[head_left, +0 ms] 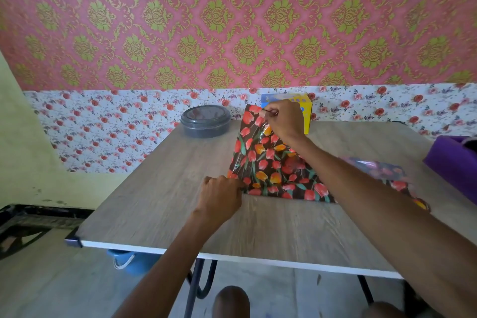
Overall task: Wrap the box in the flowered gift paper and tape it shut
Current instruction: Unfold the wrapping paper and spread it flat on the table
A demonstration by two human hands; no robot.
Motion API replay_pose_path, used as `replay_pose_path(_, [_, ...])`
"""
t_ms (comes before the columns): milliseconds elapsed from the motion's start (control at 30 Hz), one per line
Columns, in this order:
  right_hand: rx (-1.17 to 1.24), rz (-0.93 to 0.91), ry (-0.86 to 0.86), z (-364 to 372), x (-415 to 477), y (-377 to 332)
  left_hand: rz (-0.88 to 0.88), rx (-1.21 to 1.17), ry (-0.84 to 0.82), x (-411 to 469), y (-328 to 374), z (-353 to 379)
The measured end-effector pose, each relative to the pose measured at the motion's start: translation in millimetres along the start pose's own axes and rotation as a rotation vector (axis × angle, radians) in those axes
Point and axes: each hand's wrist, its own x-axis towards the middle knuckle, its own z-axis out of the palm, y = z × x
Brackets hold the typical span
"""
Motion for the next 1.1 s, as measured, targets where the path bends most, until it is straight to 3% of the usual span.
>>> replay_pose_path(200, [0.012,-0.137,-0.119,-10.3,-3.7,5.8,-0.077,0.033,-0.009,10.5,10.3,-12.1])
replay_pose_path(400, [-0.01,-0.235,-0.121,-28.5,-13.9,5.8,-0.164,-0.071,0.149,4.9,14.5,-17.6])
replay_pose_path(567, [0.025,-0.24,-0.132,-39.0,-16.1,8.6,-0.148,0.156,0.228,1.9,16.8,-15.1])
replay_pose_path(700, [0.089,-0.202,-0.173,-44.5,-20.1,6.9,0.067,-0.161,0.301,10.5,33.5,-18.2])
replay_pose_path(800, [0.112,-0.151,-0.311,-48.2,-26.0,5.4,0.201,-0.322,0.24,20.1,56.6,-15.8])
replay_pose_path(933, [0.004,-0.021,-0.414,-55.9,-37.1,26.5,0.239,-0.394,0.01,33.9,71.3,2.3])
replay_pose_path(1100, [-0.197,0.168,-0.427,-83.1,-67.0,86.6,0.236,-0.432,0.02,43.2,86.6,16.3])
